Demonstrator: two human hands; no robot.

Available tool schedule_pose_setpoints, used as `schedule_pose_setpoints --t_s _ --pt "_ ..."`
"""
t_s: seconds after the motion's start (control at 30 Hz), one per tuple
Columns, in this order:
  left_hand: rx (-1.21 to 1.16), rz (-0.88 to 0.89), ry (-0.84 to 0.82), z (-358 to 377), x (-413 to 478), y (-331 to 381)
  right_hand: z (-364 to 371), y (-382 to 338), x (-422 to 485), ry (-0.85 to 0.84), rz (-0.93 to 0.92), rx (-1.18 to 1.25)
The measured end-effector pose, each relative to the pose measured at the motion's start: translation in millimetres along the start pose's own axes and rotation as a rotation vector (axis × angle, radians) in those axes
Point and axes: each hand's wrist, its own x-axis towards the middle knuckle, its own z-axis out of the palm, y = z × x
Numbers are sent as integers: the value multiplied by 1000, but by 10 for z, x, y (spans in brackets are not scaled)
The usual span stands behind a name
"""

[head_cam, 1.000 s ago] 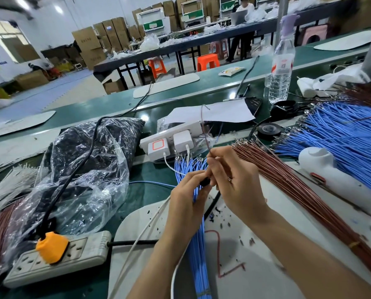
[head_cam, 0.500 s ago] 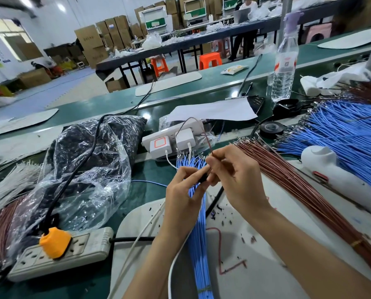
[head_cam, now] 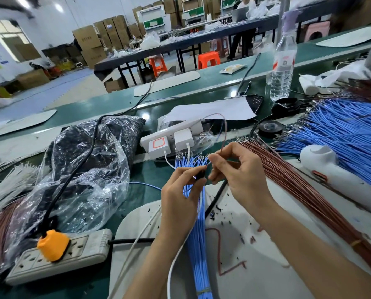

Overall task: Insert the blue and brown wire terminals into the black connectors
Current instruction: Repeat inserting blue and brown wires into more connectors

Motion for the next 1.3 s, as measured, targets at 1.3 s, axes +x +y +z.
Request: schedule_pose_setpoints --t_s 1.3 --pt "44 17 9 -26 10 14 17 91 -17 -120 84 -119"
